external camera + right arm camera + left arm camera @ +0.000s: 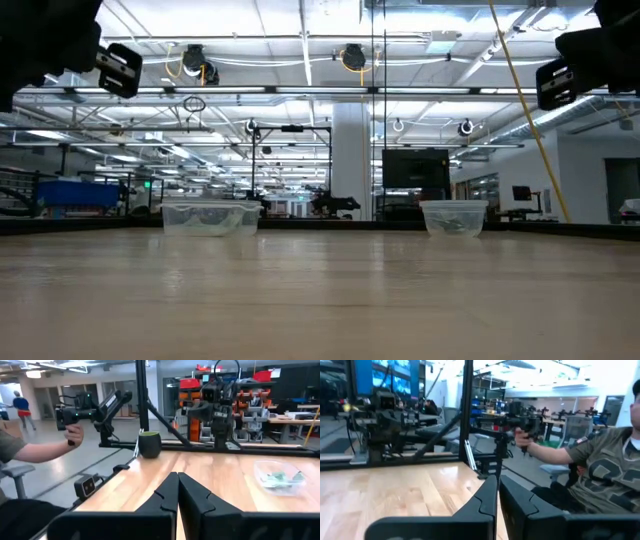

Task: Pick and place items into bin
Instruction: Return to Home Position

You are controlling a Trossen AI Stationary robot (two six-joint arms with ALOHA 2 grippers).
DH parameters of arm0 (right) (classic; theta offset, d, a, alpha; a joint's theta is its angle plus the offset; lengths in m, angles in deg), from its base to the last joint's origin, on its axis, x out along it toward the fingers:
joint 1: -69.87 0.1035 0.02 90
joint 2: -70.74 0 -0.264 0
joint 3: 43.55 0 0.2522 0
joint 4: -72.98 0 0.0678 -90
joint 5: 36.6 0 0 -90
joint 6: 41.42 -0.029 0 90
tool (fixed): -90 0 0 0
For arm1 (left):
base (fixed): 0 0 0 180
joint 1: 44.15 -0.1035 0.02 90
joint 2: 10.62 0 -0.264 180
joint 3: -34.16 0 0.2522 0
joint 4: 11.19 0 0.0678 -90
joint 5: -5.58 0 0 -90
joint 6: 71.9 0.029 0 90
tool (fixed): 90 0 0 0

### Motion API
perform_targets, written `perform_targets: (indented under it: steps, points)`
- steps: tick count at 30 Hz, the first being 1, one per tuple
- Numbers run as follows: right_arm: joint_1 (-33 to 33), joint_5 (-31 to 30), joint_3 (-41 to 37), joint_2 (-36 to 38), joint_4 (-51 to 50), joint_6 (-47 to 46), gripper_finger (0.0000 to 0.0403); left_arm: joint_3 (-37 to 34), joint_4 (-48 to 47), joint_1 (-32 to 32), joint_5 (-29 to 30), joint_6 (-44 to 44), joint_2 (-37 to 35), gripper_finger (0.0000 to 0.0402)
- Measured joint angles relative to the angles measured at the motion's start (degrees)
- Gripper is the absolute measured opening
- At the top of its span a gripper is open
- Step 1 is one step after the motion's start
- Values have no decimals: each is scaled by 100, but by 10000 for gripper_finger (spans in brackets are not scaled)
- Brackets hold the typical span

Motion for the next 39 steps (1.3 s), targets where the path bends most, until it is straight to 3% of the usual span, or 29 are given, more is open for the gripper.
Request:
perform_targets:
  steps: [5, 10, 16, 19, 24, 28, 36, 39]
  points:
    - [-139, 11, 263, 39, -354, 125, 0, 7, -930, -537, -605, 39, -922, 4]
    - [-222, -331, 339, 41, -588, 452, 0, 0, -2042, -991, -600, 140, -1726, 26]
    - [-289, -441, 378, 41, -1108, 456, 0, 0, -2589, -1270, -1511, 96, -2521, 36]
    - [-289, -464, 646, 41, -1657, 412, 0, 2, -3070, -1413, -1496, 114, -2895, 35]
    - [-287, -761, 681, 37, -1478, 417, 0, 0, -3857, -1584, -1112, 307, -3408, 37]
    - [-289, -956, 454, 38, -1464, 563, 0, 4, -3920, -1596, -824, 485, -3487, 37]
    - [-286, -1037, -334, 30, -90, 974, 0, 4, -3942, -1426, -700, 263, -3342, 37]
    - [-285, -1056, -343, 6, -42, 843, 0, 4, -3942, -1413, -688, 256, -3284, 37]
